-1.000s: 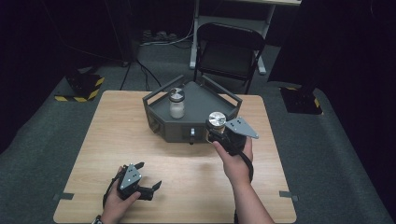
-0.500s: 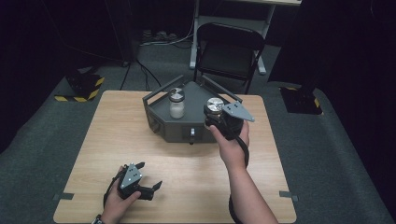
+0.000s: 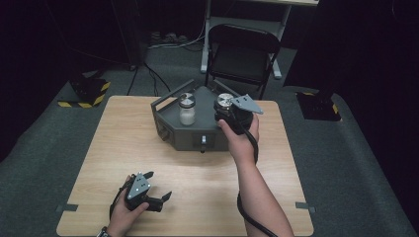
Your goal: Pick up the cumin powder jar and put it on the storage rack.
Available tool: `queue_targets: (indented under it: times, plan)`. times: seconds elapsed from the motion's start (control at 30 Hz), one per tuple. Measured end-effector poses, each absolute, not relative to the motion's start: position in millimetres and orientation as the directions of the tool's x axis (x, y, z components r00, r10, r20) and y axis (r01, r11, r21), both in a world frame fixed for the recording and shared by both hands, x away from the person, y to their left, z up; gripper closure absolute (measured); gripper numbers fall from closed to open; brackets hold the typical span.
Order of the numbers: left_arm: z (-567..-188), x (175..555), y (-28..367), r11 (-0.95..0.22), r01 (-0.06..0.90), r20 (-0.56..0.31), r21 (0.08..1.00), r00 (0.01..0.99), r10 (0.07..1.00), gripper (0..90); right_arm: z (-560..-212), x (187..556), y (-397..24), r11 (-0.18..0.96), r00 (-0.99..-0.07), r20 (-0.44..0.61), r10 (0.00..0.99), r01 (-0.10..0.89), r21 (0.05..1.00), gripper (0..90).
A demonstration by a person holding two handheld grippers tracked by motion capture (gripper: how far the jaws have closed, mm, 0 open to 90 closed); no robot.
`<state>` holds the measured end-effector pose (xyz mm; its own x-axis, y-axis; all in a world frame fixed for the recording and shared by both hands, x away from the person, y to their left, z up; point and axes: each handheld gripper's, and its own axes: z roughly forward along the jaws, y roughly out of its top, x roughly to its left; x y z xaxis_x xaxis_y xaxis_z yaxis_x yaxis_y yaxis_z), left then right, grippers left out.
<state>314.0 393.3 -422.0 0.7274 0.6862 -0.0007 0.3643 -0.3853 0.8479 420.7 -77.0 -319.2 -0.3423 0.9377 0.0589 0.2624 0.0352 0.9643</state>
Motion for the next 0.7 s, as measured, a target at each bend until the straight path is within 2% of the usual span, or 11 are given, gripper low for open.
queue_targets:
  times: [0.7]
  plan:
    - [-422,315,395,-0.382,0.363,-0.006,0.85,0.732,0.681,0.8,-336,455,-67,0.031,-0.315,0.065,0.947,0.291,0.956,34.5]
